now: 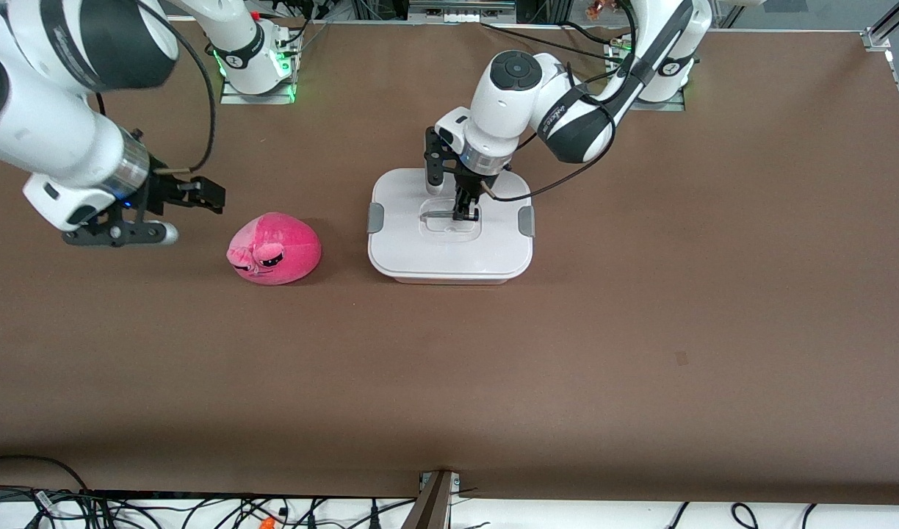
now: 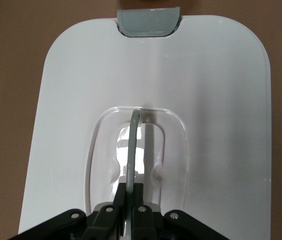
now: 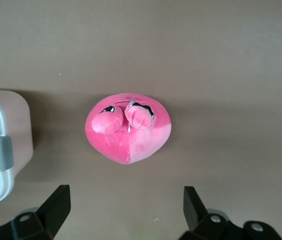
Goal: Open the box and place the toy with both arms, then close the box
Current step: 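Lift the white lid with the left gripper while the right gripper grasps the toy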
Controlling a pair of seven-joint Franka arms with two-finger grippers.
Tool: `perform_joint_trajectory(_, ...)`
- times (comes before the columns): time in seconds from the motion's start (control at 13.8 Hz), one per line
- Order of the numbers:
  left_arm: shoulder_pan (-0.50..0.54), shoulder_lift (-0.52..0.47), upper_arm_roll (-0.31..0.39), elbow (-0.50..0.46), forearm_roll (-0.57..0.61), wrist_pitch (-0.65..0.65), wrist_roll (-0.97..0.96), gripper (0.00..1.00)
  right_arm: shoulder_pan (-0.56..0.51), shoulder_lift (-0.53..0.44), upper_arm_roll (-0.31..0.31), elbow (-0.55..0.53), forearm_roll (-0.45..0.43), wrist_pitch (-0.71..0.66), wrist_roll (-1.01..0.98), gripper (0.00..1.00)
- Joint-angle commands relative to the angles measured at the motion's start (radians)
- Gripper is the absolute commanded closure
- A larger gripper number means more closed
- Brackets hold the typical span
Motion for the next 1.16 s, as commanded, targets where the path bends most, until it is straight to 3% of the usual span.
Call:
perform_joint_trajectory(0.0, 0.001, -0.035, -0.003, 0.011, 0.030, -0.015, -0.005, 1.00, -0.001, -0.011, 0.011, -0.065, -0.004, 0.016, -0.072, 0.00)
perform_joint_trajectory(0.15, 0.001, -0.093, -0.003, 0.017, 0.025, -0.098, -0.009, 1.00, -0.002, -0.064, 0.011, -0.247, -0.003, 0.190, -0.086, 0.00)
perform_joint_trajectory(0.36, 0.004, -0.193, -0.003, 0.095, 0.015, -0.439, -0.020, 1.00, -0.002, -0.130, 0.011, -0.501, 0.013, 0.442, -0.085, 0.00)
perform_joint_trajectory(0.51, 0.039, -0.208, 0.005, 0.167, 0.015, -0.630, -0.011, 1.00, -0.002, -0.121, 0.011, -0.536, 0.016, 0.495, -0.085, 0.00)
perform_joint_trajectory(0.73, 0.183, -0.205, 0.003, 0.301, 0.013, -0.868, 0.087, 1.00, -0.002, -0.111, 0.011, -0.584, 0.031, 0.565, -0.085, 0.00)
perform_joint_trajectory(1.09, 0.467, -0.167, 0.005, 0.317, 0.013, -0.914, 0.432, 1.00, 0.001, -0.062, 0.016, -0.634, 0.043, 0.709, -0.085, 0.00)
